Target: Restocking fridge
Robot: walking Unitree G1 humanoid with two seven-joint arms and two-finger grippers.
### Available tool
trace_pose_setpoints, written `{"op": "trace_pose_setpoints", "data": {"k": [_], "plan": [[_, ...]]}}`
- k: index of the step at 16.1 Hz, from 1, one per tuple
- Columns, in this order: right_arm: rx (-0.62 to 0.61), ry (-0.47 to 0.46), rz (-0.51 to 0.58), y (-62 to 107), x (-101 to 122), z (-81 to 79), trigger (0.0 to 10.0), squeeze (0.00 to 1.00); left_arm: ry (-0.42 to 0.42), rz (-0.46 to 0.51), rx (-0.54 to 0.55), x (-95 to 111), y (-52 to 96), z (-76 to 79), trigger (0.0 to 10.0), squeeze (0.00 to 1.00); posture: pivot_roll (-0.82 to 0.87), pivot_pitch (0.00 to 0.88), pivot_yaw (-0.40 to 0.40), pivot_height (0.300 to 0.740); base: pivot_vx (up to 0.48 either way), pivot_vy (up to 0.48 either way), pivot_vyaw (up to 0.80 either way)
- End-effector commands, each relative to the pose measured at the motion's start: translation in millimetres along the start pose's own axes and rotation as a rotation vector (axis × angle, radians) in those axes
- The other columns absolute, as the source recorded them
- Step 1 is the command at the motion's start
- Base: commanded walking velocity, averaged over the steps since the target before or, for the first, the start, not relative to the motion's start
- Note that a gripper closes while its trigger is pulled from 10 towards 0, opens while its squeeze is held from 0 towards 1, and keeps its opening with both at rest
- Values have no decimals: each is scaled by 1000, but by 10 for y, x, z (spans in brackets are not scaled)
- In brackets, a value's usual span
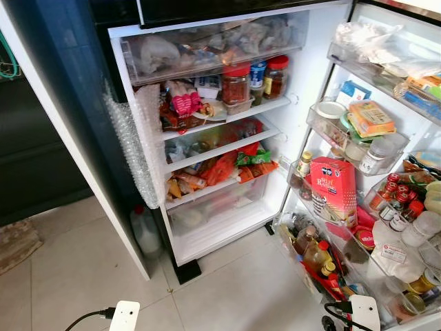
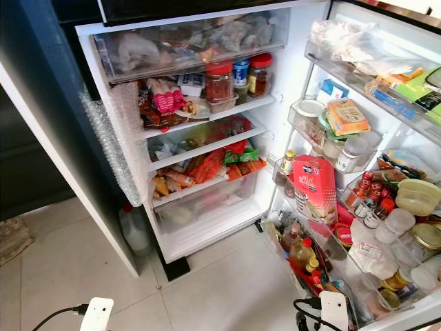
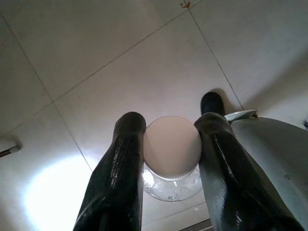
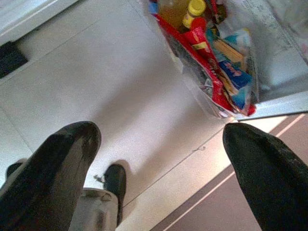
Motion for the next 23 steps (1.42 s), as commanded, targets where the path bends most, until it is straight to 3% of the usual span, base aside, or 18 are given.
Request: {"op": "trace_pose_setpoints", "data": {"k": [1, 5, 15, 23], "plan": [[-36, -13, -4, -2, 19, 37, 10000, 0, 14, -10, -19, -40, 4, 22, 10000, 0, 76, 0, -28, 740, 0, 0, 0], [-92, -67, -30, -12, -23, 37, 10000, 0, 22, -2, -49, -41, 6, 52, 10000, 0, 76, 0, -29, 740, 0, 0, 0], [-120, -90, -47, -14, -79, 23, 10000, 0, 17, -3, -67, -49, 7, 67, 10000, 0, 71, 0, -28, 740, 120, 0, -684], [-123, -92, -40, -14, -72, 21, 10000, 0, 13, -3, -65, -45, 7, 63, 10000, 0, 69, 0, -30, 740, 156, 0, 0]]}}
Point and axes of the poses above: a point about 5 cm out from each wrist's last joint towards the gripper, its own y axis pointing back from the gripper into the wrist, its own x axis along the axis of the wrist's last joint, z = x × y, the point moved 3 cm from there along -y, pointing out of the wrist towards the gripper, and after that the axes turned 14 degrees about -y, right-handed, at the moved point
